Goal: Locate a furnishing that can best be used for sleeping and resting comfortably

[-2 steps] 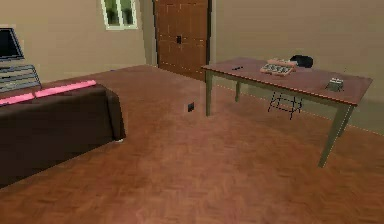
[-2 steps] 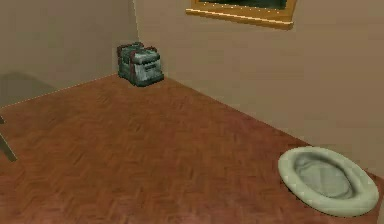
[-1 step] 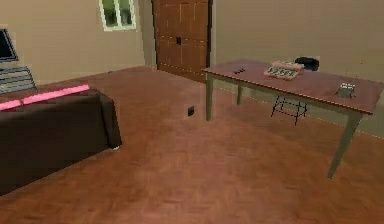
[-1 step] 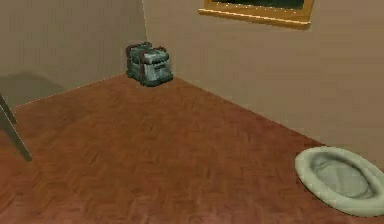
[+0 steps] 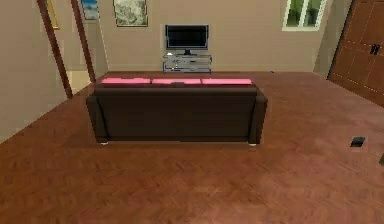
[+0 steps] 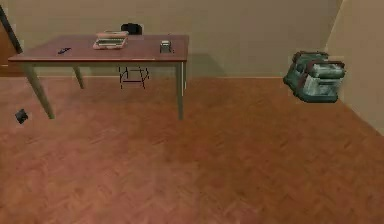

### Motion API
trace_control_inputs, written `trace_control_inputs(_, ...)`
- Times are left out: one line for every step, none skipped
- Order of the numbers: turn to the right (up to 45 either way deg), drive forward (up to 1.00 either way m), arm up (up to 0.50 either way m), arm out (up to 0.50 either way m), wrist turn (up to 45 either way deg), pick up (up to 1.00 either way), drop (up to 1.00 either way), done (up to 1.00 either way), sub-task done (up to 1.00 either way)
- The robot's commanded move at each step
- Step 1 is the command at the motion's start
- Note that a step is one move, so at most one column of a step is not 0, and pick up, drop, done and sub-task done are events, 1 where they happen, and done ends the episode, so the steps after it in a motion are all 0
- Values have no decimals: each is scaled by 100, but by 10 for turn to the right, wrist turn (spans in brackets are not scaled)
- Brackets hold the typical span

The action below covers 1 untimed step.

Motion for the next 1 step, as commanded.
trace_control_inputs(-450,0,0,0,0,0,0,0,0)
